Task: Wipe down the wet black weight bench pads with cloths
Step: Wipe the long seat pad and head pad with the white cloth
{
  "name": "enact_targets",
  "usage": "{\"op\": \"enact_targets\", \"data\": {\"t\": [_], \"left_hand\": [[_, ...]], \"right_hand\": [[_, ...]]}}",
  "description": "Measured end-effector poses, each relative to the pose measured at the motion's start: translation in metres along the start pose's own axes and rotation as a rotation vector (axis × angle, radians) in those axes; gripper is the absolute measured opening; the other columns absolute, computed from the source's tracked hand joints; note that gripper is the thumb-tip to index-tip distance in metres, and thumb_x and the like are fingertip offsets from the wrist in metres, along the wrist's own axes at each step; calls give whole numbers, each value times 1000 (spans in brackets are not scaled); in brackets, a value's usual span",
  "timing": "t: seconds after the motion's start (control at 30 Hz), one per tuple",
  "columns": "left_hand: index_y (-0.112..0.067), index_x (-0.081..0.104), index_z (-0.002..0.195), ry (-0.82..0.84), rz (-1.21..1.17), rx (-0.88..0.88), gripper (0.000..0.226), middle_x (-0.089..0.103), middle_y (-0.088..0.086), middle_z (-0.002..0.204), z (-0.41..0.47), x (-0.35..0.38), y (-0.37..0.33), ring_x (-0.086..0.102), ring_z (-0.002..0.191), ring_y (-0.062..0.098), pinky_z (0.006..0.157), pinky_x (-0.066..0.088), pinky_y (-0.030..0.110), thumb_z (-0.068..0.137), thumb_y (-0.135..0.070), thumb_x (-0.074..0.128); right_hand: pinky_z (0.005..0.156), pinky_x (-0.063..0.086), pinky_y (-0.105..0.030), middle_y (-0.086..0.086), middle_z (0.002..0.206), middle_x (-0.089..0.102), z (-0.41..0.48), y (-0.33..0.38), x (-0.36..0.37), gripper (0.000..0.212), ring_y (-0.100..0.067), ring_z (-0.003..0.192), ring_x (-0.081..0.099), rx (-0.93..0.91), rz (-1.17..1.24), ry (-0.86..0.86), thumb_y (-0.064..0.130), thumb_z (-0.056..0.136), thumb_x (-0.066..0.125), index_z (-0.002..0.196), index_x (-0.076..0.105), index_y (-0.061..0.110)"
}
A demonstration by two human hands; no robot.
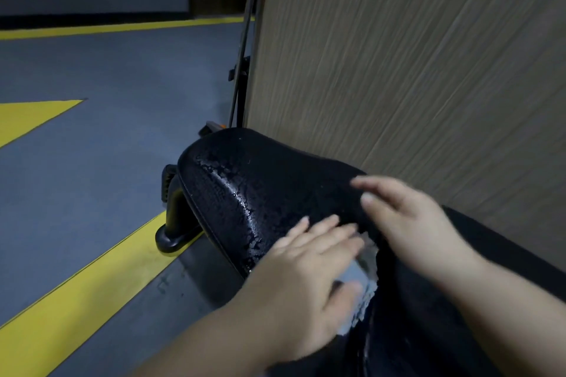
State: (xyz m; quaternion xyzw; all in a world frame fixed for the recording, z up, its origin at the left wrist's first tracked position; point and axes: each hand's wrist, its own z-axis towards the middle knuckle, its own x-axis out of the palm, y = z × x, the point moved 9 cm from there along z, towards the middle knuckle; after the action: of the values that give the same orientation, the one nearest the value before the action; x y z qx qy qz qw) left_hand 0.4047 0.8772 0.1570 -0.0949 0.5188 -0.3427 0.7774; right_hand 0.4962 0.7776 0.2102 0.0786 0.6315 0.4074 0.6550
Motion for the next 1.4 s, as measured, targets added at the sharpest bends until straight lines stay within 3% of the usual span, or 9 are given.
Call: {"op": "enact_targets", "data": {"t": [0.07, 0.13, 0.2, 0.3, 0.47, 0.63, 1.1, 1.23, 1.4], "left_hand": [[-25, 59, 131, -141, 25, -154, 46, 51, -13, 142, -5, -24, 27, 32, 140, 3, 117, 12, 23, 94, -39, 35], [-29, 54, 135, -183, 41, -310, 54, 42, -19, 148, -12, -35, 54, 21, 143, -2, 118, 7, 19, 94, -46, 24], [-29, 44, 144, -170, 78, -350, 63, 29, -22, 153, -15, -33, 68, 9, 145, -6, 118, -1, 17, 93, -51, 14], [-22, 50, 142, -98, 154, -286, 56, 41, -13, 151, -15, -21, 67, 20, 145, 4, 119, 4, 25, 98, -42, 22], [-17, 51, 142, -88, 174, -271, 53, 44, -9, 149, -16, -19, 68, 28, 143, 11, 118, 10, 31, 99, -36, 25], [-18, 49, 143, -85, 187, -262, 53, 44, -9, 149, -14, -18, 68, 28, 143, 11, 117, 11, 32, 99, -37, 25], [-20, 50, 143, -119, 160, -266, 55, 43, -10, 150, -12, -21, 68, 26, 144, 12, 118, 2, 26, 98, -37, 23], [-20, 52, 141, -134, 161, -272, 55, 45, -10, 149, -12, -21, 68, 29, 143, 14, 118, 3, 27, 97, -36, 25], [-20, 55, 139, -161, 181, -279, 52, 48, -11, 146, -13, -22, 69, 34, 141, 13, 119, 7, 29, 97, -35, 28]], "right_hand": [[110, 13, -8, 23, 146, 33, -32, 7, 34, 39, 6, 138, 24, -53, -171, 220, 34, 96, 51, 135, 48, 37], [112, -3, -10, 18, 156, 0, -60, 1, 71, 67, -4, 146, -5, -53, -429, 351, 61, 94, 23, 152, 16, 28], [112, 9, -27, -7, 157, 20, -76, -4, 91, 77, -29, 144, 12, 5, -610, 373, 59, 95, -1, 149, 22, 9], [102, 23, -39, -17, 143, 46, -74, -13, 103, 67, -31, 134, 34, 54, -690, 367, 48, 101, 5, 138, 43, 5], [116, -19, -35, 4, 152, -34, -45, 4, 90, 84, -14, 136, -38, 38, -565, 382, 64, 73, -16, 146, -24, 23], [119, -12, -40, 1, 159, -18, 2, -25, 78, 63, -18, 144, -23, 119, -590, 299, 49, 100, 11, 153, -10, 21], [110, 22, -36, -6, 148, 36, 84, -96, 43, 51, -25, 137, 30, 395, -303, 167, 41, 102, 24, 138, 40, 9], [116, 15, -46, -10, 152, 27, 59, -87, 51, 60, -29, 142, 17, 329, -452, 172, 44, 98, 20, 144, 28, 7], [118, -11, -39, 2, 159, -21, -26, -21, 78, 66, -19, 143, -26, 176, -512, 318, 50, 98, 12, 152, -13, 20]]}}
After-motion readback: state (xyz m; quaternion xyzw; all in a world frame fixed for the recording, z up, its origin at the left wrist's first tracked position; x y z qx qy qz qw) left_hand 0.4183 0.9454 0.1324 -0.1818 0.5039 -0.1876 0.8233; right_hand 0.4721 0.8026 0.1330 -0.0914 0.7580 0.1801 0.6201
